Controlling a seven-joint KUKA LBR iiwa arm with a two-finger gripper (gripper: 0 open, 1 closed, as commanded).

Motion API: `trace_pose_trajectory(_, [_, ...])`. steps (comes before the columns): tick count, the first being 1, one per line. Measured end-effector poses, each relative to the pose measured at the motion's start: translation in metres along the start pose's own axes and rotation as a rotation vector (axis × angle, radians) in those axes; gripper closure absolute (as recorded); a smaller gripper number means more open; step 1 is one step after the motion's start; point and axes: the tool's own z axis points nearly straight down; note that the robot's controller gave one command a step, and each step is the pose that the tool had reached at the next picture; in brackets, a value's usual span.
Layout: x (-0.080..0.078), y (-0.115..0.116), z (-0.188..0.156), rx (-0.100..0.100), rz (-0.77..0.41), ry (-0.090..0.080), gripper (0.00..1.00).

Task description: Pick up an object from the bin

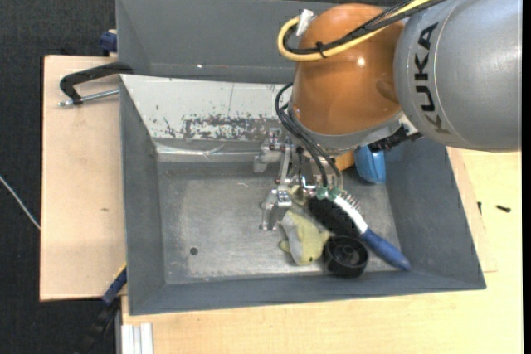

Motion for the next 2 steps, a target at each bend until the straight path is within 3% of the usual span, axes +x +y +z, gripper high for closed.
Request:
trace_pose_trajectory(1, [-0.012, -0.084, 0.064, 0.004, 0.060, -0.001, 0.00])
trace_pose_trajectory(2, [-0.022, -0.117, 0.158, -0.001, -0.586, -0.006, 0.00])
